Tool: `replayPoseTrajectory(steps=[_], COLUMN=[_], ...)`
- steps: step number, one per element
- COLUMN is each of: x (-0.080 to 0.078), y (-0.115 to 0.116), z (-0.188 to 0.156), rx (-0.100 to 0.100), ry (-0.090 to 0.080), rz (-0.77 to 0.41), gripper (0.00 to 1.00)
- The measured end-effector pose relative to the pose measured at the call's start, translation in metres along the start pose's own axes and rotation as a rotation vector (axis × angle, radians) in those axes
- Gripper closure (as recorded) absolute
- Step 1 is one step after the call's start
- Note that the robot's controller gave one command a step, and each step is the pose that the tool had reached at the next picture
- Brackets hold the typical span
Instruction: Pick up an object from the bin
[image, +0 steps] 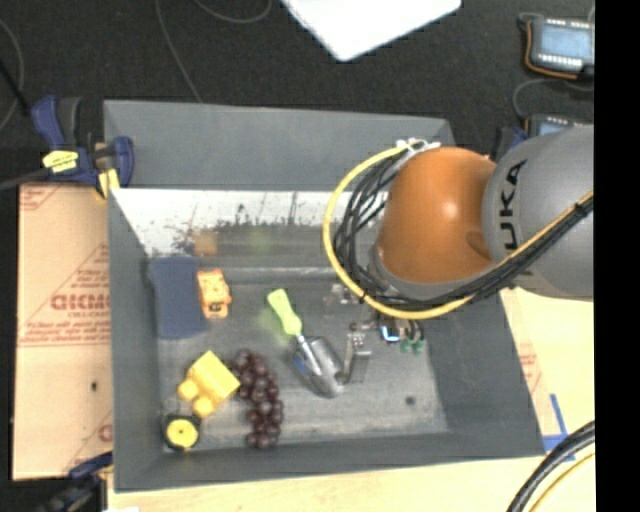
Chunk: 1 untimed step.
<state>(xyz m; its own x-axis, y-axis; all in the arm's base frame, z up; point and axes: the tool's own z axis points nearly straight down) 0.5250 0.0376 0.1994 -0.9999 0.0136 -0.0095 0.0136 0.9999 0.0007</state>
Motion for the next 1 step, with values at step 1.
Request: replayPoseTrajectory(steps=[1], x=[-0.0032], y=[-0.0002], z=[0.0465], rx=[0.0], ry=[0.005], rz=[0.013], gripper=[0.0])
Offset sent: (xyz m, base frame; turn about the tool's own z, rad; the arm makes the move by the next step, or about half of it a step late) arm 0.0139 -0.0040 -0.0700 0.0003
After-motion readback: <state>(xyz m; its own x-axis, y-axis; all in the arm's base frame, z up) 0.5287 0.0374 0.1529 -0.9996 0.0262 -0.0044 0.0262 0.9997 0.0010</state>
